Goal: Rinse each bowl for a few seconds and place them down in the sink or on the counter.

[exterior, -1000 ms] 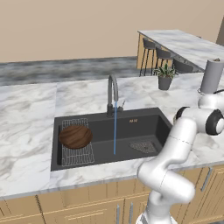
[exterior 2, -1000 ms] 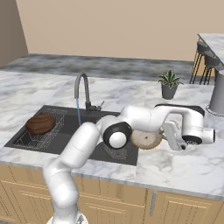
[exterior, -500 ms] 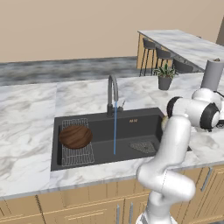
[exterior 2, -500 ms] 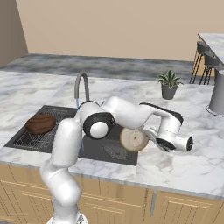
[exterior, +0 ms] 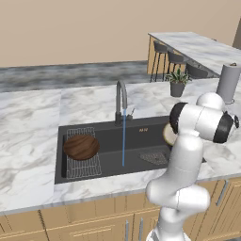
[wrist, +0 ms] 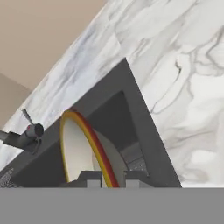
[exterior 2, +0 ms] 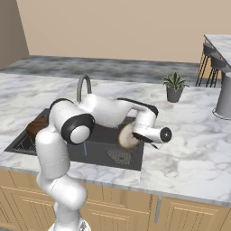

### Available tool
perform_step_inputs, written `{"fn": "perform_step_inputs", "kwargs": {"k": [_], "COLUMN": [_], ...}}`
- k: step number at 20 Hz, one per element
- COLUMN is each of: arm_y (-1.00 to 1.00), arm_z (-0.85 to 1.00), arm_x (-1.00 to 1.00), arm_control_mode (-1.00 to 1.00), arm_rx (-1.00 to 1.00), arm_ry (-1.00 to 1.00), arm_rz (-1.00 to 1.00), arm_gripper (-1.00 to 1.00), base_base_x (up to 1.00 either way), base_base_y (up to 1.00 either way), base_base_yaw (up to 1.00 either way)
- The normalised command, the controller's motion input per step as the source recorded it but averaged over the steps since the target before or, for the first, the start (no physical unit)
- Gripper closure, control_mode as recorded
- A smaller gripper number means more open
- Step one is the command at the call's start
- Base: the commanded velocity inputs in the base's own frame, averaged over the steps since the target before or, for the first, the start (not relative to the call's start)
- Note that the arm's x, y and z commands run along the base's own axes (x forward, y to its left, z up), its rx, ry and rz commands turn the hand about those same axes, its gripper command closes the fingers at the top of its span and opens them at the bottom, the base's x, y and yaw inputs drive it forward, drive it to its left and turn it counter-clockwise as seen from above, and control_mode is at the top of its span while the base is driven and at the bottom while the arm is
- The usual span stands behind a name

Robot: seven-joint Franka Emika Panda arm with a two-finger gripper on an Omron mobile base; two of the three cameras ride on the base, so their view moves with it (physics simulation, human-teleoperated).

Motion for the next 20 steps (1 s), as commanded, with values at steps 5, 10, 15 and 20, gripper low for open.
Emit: {"fn": "perform_step_inputs", "kwargs": {"k": [5,10,15,20], "arm_y": [0.02,0.02,0.06,-0.07], "arm_z": [0.18,0.00,0.04,0.00], "arm_x": [0.12,0.04,-0.01,-0.06], "arm_control_mode": [-1.00,-1.00,-1.00,-1.00], "arm_rx": [-0.01,0.00,0.20,0.47], "arm_ry": [0.45,0.50,0.37,0.07], "arm_rz": [-0.19,-0.17,-0.15,-0.04], "arm_gripper": [1.00,1.00,1.00,1.00], "base_base_x": [0.00,0.00,0.00,0.00], "base_base_y": [0.00,0.00,0.00,0.00], "base_base_yaw": [0.00,0.00,0.00,0.00]}}
